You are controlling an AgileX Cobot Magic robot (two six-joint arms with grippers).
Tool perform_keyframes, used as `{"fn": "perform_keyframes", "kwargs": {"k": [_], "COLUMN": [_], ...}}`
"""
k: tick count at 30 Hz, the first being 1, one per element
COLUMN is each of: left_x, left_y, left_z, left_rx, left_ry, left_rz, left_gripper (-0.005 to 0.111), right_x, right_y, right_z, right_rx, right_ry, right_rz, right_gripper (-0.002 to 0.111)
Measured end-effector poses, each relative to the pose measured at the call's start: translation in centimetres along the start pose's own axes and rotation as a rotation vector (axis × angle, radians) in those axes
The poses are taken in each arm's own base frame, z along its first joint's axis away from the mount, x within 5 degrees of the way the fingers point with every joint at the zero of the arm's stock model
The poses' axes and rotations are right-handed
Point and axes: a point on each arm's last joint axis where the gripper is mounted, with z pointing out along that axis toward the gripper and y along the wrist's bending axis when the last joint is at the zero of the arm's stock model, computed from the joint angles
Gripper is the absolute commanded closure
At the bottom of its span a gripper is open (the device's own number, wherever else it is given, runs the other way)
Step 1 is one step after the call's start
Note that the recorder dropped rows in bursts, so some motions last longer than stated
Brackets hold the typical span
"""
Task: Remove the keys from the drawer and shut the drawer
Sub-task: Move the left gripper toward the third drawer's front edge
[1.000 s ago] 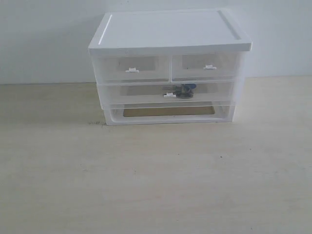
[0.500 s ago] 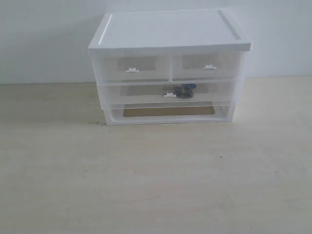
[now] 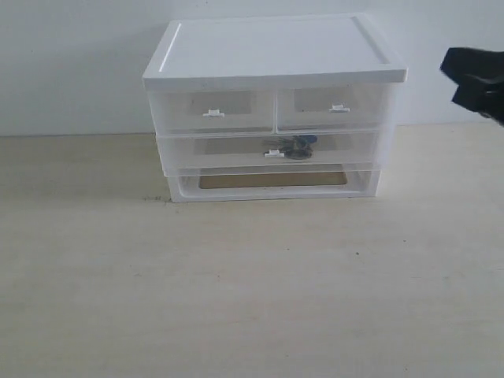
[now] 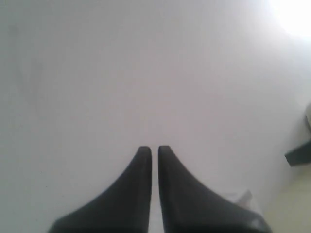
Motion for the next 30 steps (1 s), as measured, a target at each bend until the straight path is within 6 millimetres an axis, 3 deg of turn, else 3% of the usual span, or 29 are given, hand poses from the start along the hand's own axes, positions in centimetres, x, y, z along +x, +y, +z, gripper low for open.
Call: {"fn": "perform_keyframes", "kwargs": {"k": [6,14,17,20,23,30], "left_x": [7.2,14.7,17.6,19.6,21.6,25.9], "left_y": [0.8,1.4,1.1,-0.2,-1.6,-5.3], "left_z": [2.9,4.7,5.4,6.5,8.1,12.6], "left_rx": [0.160,0.247,0.290,0.358,0.411,0.551], "left_ry": [0.126,0.249,0.281,0.279,0.278,0.182], "left_rz": [0.124,0.051,0.066,0.160,0.286,0.663], "left_gripper": [0.102,0.102,0.085,0.052,0.047,0.047], "right_x": [1.8,3.9,4.5,5.0,6.0,6.4], "right_y": [-2.2,-5.1,-6.4,-7.1,-7.1,-7.2], "right_z": [4.5,9.5,11.9,13.2,14.0,14.3], "right_rx": [-0.025,-0.044,-0.061,-0.066,-0.105,-0.125], "right_ry": [0.186,0.265,0.258,0.254,0.274,0.277], "right_rz": [0.028,0.047,0.048,0.030,-0.004,-0.029], "right_gripper": [0.108,0.108,0.108,0.108,0.108,0.108]}}
